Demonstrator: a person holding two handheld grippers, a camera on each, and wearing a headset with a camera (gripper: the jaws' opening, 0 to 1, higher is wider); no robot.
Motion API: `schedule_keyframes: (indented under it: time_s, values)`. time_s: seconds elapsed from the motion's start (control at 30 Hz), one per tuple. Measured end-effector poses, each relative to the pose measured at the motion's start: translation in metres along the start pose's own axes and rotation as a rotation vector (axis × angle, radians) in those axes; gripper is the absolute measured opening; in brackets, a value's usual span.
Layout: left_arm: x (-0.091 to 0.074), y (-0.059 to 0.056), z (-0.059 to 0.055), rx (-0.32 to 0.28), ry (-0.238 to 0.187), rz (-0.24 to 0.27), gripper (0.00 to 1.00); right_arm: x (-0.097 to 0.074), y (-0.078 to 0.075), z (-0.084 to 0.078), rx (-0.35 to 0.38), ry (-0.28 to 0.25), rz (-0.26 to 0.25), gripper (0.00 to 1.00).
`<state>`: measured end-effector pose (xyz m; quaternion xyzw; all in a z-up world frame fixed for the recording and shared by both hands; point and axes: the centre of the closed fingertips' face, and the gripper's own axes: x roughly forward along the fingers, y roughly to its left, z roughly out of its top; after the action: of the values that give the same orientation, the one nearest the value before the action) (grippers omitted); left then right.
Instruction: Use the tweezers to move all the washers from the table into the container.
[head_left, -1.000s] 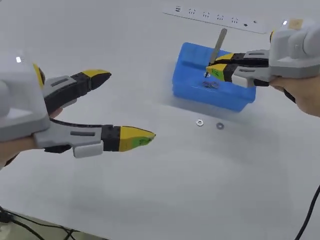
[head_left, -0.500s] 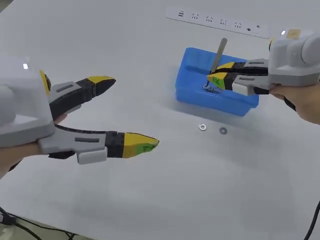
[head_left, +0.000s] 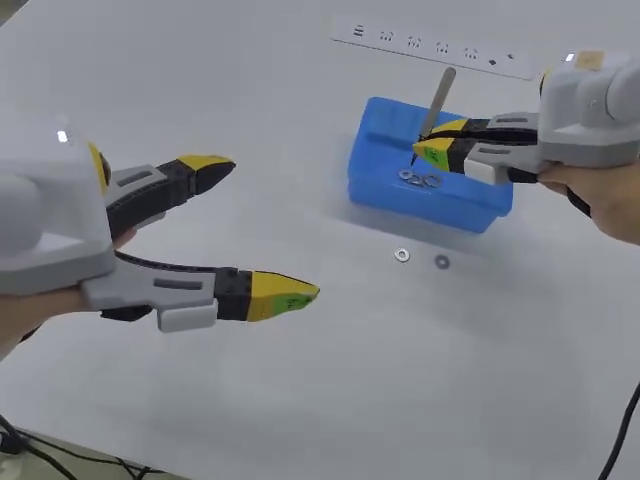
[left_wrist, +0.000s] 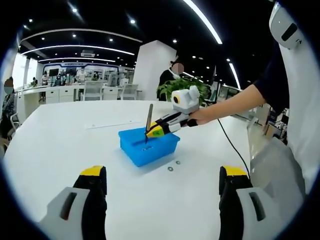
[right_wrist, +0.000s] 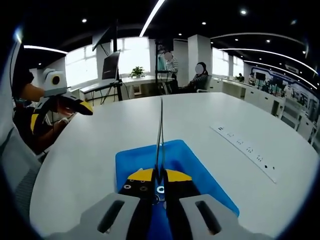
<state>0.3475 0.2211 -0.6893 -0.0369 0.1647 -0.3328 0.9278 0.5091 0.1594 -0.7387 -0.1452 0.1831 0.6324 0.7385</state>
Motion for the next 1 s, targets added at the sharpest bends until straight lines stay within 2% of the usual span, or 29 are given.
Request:
schedule_keyframes:
  time_s: [0.07,0.17,0.27,0.33,0.4,0.43,0.53,0.6,0.67,0.73,0.8,1.0]
  values:
    - [0.000,0.002,0.005,-0.016,-0.016,0.005,0.99,-0.001,0.000,0.001,0.001,0.001,-0.006,0.08]
    - [0.003,0.006,0.020,-0.025,-0.058,-0.005,0.97,-0.003,0.003,0.004,-0.005,0.001,-0.004,0.08]
    - [0.013,0.012,0.032,0.018,-0.061,-0.021,0.94,-0.007,0.007,0.005,-0.021,0.007,0.004,0.08]
    - [0.023,0.014,0.038,0.066,-0.041,-0.022,0.93,-0.010,0.009,0.005,-0.034,0.015,0.011,0.08]
    - [0.032,0.015,0.045,0.086,-0.042,-0.032,0.91,-0.011,0.009,0.006,-0.039,0.018,0.014,0.07]
    - [0.034,0.015,0.046,0.088,-0.042,-0.034,0.90,-0.012,0.010,0.007,-0.041,0.018,0.014,0.07]
    - [0.058,0.021,0.053,0.083,-0.023,-0.029,0.83,-0.010,0.010,0.007,-0.041,0.018,0.011,0.07]
    - [0.072,0.025,0.055,0.100,-0.017,-0.036,0.79,-0.008,0.013,0.007,-0.041,0.016,0.010,0.07]
    - [0.081,0.026,0.058,0.099,-0.016,-0.041,0.78,-0.007,0.014,0.008,-0.040,0.013,0.012,0.07]
    - [0.096,0.032,0.069,0.079,-0.040,-0.068,0.76,-0.006,0.017,0.010,-0.051,0.009,0.024,0.07]
    - [0.105,0.032,0.075,0.078,-0.052,-0.085,0.74,-0.005,0.019,0.011,-0.060,0.010,0.037,0.07]
    - [0.127,0.035,0.090,0.057,-0.054,-0.122,0.63,-0.007,0.021,0.011,-0.077,0.013,0.053,0.07]
